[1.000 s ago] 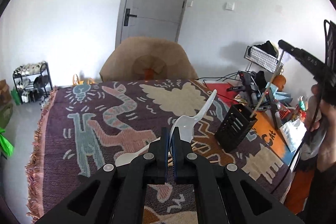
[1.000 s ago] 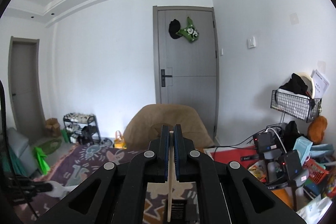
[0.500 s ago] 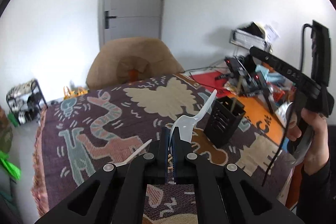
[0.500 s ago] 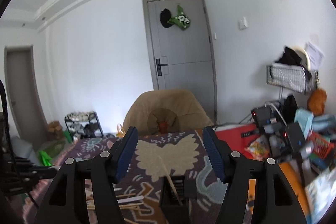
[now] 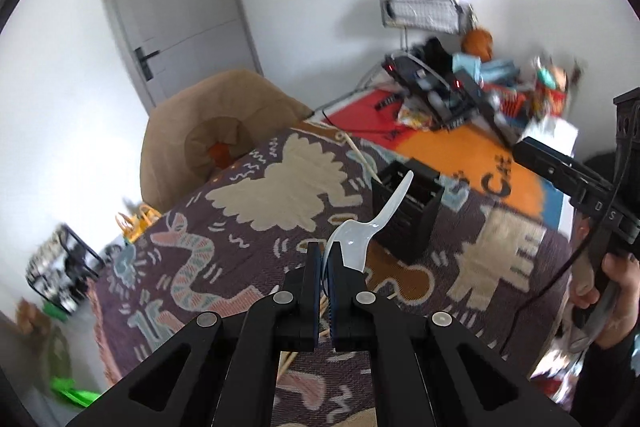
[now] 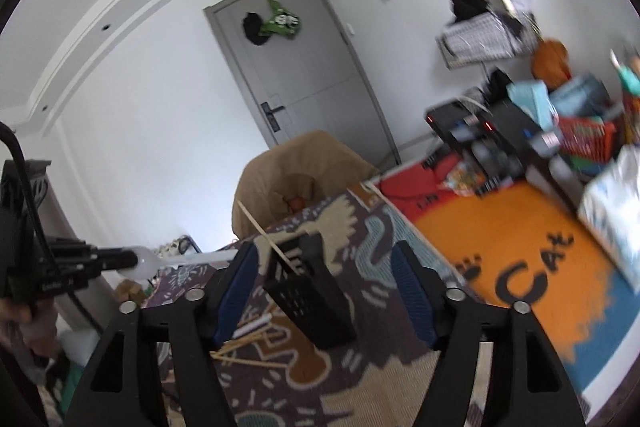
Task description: Organize utensils
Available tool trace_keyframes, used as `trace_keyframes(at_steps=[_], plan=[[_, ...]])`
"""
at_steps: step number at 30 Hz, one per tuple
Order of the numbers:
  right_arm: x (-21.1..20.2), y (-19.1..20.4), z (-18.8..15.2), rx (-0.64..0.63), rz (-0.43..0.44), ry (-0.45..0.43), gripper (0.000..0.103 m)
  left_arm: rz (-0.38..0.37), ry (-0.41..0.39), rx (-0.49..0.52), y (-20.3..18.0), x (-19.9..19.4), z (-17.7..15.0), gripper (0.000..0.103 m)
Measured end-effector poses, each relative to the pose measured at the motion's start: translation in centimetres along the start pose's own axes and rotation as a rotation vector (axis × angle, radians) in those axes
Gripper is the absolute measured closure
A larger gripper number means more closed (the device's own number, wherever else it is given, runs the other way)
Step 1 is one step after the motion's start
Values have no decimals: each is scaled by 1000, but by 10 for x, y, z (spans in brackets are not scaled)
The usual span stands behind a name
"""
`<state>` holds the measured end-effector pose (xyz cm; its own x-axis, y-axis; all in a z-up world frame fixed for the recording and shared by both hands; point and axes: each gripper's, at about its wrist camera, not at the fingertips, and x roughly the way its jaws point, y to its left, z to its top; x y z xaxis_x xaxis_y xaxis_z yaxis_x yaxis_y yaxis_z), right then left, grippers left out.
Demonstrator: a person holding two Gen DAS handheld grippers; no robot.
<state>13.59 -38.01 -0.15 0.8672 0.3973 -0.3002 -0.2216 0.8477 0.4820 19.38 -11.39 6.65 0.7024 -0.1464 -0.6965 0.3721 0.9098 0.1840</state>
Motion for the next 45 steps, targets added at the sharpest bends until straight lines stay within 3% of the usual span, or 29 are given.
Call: trace_keyframes(at_steps=[4,7,15,19,25,29,30,32,34,36,41,45], plan=[[2,-10,-7,18,15,15,28,19,74,83,-10,12,12,101],[4,-11,-9,13,23,23,28,74,117,156,-17,19,22,101],[7,-28,-14,67,85,50,28,111,191,243,-38,33,44,101],[5,-34,-15,69,73,45,28,136,232,292,-55,43,53,101],[2,-47,-15,103,67,46,28,175,252,334,-74,52,69,100],[1,-50,-16,111,66,47,28,161,261,263,-72,56,82,99],[1,-49,-16,111,67,48,28,146,254,234,-69,55,85,97],[2,-49,-16,113,69,51,28,121,236,186,-65,53,88,81],[3,-46,-17,107,73,56,28,88,180,128,-60,47,90,37],[3,-42,-18,94,75,61,28,80,117,97,-57,39,89,25],[6,-31,-19,68,76,72,28,48,41,-1,-36,23,75,23],[10,-18,-22,43,53,79,14,30,-2,-73,-16,18,53,18]])
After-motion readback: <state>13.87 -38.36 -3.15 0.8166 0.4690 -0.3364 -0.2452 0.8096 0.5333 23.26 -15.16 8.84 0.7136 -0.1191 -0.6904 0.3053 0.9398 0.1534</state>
